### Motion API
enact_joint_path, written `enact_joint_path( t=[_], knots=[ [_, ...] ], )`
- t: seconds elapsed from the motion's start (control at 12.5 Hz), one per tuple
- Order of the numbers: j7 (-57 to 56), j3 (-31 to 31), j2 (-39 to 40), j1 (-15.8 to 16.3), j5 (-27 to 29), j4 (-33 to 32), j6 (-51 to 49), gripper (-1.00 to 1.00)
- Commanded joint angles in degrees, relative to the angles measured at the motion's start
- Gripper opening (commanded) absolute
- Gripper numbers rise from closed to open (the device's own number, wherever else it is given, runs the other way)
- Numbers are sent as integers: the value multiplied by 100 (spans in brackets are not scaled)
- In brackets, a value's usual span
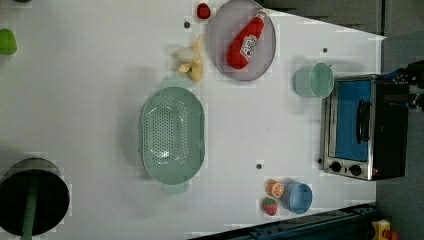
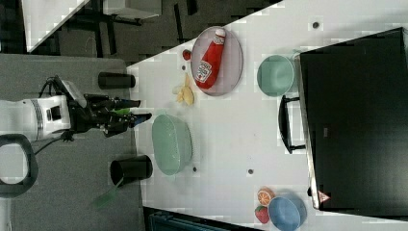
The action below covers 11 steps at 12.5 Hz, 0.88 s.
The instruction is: Drag strainer left to right.
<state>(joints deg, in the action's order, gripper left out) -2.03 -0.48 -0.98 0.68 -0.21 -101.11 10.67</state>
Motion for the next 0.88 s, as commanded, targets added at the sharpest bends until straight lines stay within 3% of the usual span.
enact_joint_path(
  t=[0.08,0.24,0.56,0.88],
  knots=[
    [904,-158,-1268,-222,-119,-166,-1083,60],
    [904,-63,-1264,-169,-68,-166,-1027,100],
    [1058,743,-1150,117,211,-169,-1021,100],
    [2843,1867,-842,197,210,-220,-843,100]
  ],
)
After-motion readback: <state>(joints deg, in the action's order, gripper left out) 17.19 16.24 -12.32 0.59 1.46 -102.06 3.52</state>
